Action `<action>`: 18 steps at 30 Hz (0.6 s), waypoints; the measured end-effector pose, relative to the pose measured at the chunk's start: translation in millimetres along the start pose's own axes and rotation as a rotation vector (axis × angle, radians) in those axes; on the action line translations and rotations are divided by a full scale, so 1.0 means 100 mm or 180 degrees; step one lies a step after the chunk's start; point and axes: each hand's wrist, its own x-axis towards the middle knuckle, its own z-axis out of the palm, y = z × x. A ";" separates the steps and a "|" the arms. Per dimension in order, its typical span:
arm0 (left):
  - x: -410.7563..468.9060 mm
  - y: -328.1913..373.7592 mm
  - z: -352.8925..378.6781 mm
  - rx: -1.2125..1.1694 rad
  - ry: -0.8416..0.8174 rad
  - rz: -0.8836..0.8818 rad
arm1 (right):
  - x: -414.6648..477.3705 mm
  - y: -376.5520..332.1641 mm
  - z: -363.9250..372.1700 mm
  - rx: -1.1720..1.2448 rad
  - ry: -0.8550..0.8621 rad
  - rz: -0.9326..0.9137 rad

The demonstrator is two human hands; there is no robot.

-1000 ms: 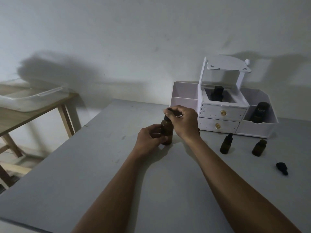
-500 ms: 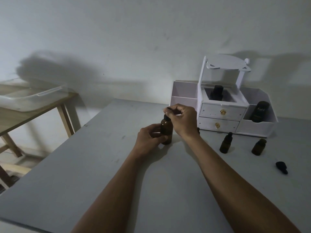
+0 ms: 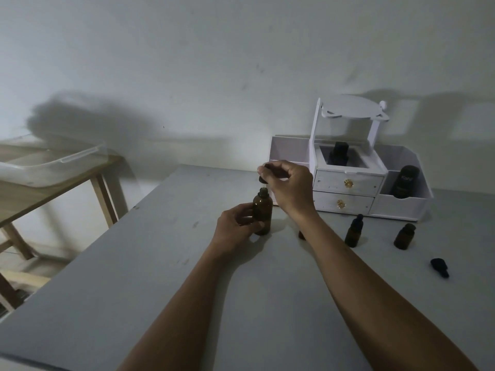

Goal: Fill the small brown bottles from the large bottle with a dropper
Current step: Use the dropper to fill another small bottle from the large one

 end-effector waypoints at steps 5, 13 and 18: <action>-0.03 0.01 -0.01 0.0033 0.0201 -0.0038 | 0.16 -0.26 -0.15 0.0106 0.0064 -0.0123; -0.38 0.20 0.08 -0.0175 0.0753 -0.0456 | 0.26 -0.53 -0.73 0.0353 0.0405 -0.0250; -0.68 0.39 0.40 -0.0513 0.0422 -0.0585 | 0.16 -0.43 -1.26 0.0231 0.0625 -0.0293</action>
